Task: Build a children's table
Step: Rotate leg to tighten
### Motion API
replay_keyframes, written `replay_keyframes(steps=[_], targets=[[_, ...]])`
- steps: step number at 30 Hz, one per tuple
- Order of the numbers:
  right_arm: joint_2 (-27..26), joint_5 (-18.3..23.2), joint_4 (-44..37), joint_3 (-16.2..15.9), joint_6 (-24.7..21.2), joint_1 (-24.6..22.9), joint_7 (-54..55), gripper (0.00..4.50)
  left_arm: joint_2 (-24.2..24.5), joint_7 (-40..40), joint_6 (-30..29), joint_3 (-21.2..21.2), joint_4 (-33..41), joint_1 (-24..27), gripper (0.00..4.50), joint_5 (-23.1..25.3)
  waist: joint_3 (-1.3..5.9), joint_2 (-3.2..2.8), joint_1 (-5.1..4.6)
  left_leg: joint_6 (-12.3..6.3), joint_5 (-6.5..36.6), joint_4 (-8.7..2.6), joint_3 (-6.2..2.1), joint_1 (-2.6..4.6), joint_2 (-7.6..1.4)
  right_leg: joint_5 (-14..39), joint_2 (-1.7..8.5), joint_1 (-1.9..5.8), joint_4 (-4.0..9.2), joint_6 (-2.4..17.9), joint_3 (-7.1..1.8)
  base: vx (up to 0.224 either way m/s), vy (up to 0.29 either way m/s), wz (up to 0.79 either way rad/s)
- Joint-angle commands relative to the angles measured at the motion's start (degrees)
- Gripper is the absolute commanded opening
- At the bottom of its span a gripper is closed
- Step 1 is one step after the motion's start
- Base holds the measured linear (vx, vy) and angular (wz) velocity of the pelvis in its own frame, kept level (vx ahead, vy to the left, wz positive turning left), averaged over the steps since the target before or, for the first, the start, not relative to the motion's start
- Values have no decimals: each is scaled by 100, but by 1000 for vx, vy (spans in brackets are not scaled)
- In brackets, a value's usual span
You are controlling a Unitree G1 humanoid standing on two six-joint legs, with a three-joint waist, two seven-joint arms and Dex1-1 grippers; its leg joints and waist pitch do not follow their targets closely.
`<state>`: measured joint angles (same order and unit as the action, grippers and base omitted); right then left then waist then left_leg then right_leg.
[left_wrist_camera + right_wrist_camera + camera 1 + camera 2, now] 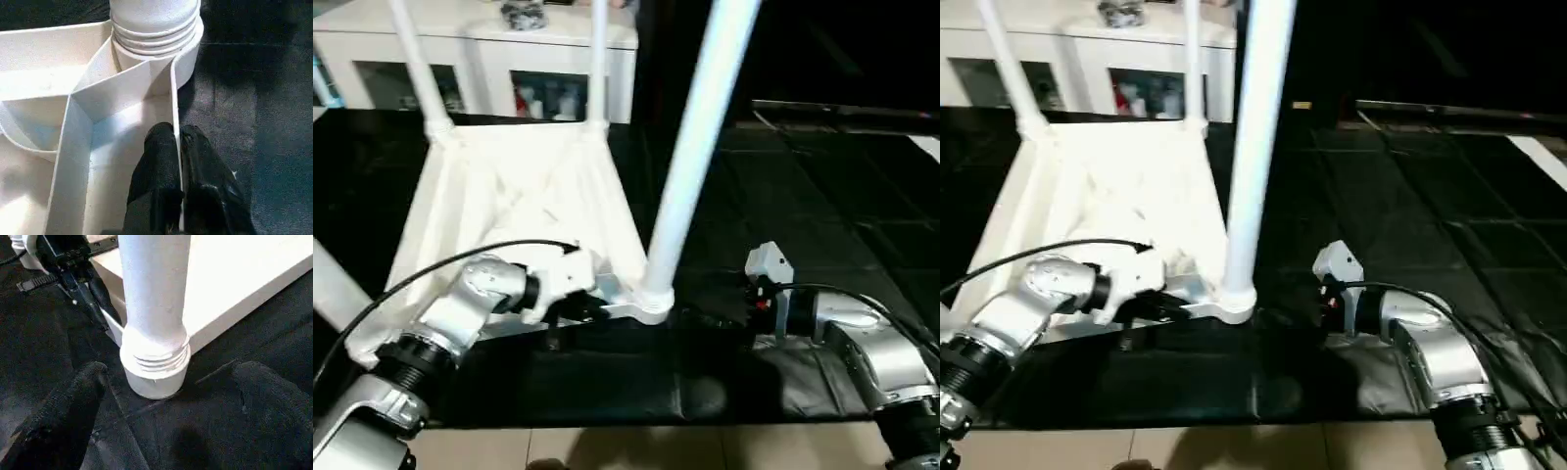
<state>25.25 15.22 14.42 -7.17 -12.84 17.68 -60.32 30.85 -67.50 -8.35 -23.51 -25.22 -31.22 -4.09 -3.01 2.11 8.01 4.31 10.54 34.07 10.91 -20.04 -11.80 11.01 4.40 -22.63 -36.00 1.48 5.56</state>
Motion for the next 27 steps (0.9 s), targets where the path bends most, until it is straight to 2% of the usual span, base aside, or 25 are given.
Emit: replay_keyframes(steps=[1,2,4,5,7,9,14,18,20,24,25,27], targets=[[-124,-44,137,-37,216,228,82,450,-100,-314,125,-17,24,-3,5,-237,352,47,-11,-9,1274,-407,-124,11,-174,2198,467,244,569,554,-329,0,0,0],[-193,-75,257,-74,291,327,93,450,-84,-411,173,-67,14,-19,5,-197,361,62,-8,-25,1187,-400,-113,22,-184,2026,467,230,548,612,-340,0,0,0],[-223,-92,345,-101,335,393,67,450,-69,-457,230,-112,0,-26,5,-141,365,22,-2,-42,1094,-399,-106,24,-190,1788,457,227,517,713,-346,0,0,0],[-244,-108,418,-132,367,458,23,450,-63,-470,270,-139,-8,-28,5,-88,357,16,14,-52,1086,-395,-92,55,-202,1588,445,196,494,806,-358,0,0,0],[-264,-109,462,-156,365,515,-31,450,-67,-454,315,-147,-15,-28,5,-19,362,34,26,-46,1077,-402,-88,32,-201,1472,453,229,471,859,-357,0,0,0],[-296,-105,490,-199,366,580,-165,450,-67,-393,400,-153,-37,-24,5,137,354,43,32,-40,1082,-406,-89,19,-199,1483,462,242,470,832,-361,0,0,0],[-371,-74,667,-300,443,737,-437,450,-129,-385,628,-59,-89,27,5,106,331,55,40,-16,1244,-412,-92,27,-193,2044,490,232,542,648,-362,0,0,0],[-383,40,773,-354,406,850,-707,450,-169,-516,698,-8,-109,11,5,38,344,49,43,-24,1192,-413,-100,23,-209,1994,490,234,526,640,-364,0,0,0],[-401,74,958,-423,369,1009,-1044,422,-188,-785,776,-12,-71,-3,0,-51,355,62,38,-56,1125,-405,-93,13,-203,1811,478,238,503,706,-362,0,0,0],[-430,28,1296,-546,360,1203,-1457,404,-183,-1001,835,-108,-15,-24,0,-22,363,46,68,-89,1006,-392,-78,22,-218,1508,471,224,460,868,-361,0,0,0],[-450,-4,1443,-577,380,1272,-1548,378,-183,-1025,832,-139,-12,-37,0,11,368,46,75,-96,990,-388,-74,14,-219,1434,472,232,447,914,-360,0,0,0],[-467,-24,1546,-586,404,1321,-1581,367,-190,-1036,835,-148,-16,-46,0,28,369,43,97,-91,952,-388,-71,14,-223,1337,477,234,433,941,-364,0,0,0]])
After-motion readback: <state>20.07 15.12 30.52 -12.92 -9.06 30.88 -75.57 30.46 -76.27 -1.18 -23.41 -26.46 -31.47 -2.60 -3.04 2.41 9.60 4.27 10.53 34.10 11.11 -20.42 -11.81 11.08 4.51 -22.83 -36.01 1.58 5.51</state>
